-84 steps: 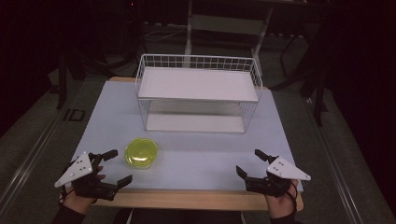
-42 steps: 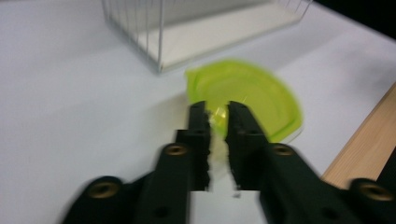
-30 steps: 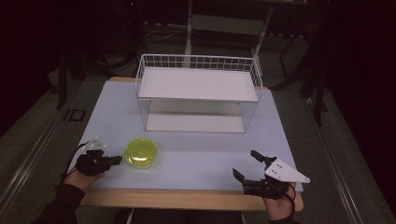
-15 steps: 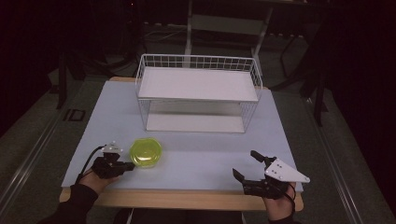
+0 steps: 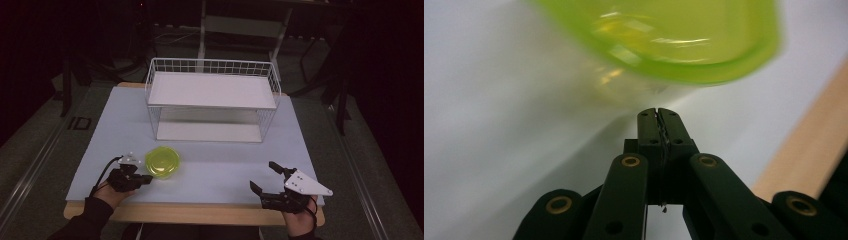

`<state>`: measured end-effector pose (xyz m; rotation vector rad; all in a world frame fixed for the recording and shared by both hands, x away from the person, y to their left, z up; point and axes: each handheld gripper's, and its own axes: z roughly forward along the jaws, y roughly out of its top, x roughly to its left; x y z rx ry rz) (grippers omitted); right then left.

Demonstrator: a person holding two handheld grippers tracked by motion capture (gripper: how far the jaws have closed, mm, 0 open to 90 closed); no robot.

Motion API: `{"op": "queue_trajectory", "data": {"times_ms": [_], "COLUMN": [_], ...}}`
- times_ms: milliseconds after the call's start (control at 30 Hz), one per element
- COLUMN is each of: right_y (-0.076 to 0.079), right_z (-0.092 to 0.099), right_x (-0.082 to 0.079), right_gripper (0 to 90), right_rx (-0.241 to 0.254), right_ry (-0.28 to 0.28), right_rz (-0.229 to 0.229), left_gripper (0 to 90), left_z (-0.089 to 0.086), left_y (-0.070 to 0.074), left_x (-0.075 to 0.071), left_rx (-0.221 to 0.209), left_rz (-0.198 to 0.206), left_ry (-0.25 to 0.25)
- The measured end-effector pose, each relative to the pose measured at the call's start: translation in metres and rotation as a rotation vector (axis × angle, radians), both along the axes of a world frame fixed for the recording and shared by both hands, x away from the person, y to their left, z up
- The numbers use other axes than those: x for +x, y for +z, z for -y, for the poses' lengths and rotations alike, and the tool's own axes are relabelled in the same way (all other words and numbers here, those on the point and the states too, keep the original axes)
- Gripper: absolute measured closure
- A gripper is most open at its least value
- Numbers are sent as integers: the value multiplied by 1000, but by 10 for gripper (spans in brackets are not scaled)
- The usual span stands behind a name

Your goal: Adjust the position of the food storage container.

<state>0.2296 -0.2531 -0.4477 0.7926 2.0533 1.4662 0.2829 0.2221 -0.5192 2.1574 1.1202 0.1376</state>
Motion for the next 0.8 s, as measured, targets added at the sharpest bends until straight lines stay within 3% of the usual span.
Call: {"op": "queue_trajectory", "data": {"times_ms": [100, 233, 333, 533, 800], "right_y": [0, -1, -2, -3, -3], "right_z": [-1, -2, -2, -2, -2], "right_x": [0, 1, 1, 2, 2], "right_gripper": [136, 136, 137, 137, 137], "right_rx": [-3, -9, -10, -12, -12], "right_ry": [2, 3, 6, 3, 4], "right_rz": [-1, -5, -6, -12, -16], "left_gripper": [900, 900, 900, 900, 900], "left_z": [-12, -19, -17, -10, 6], "left_y": [1, 1, -1, -4, -7], "left_x": [8, 20, 29, 43, 36], "left_rx": [-1, -2, 8, -35, -24], "left_rz": [5, 20, 20, -2, -22], "left_ry": [69, 111, 119, 120, 72]}}
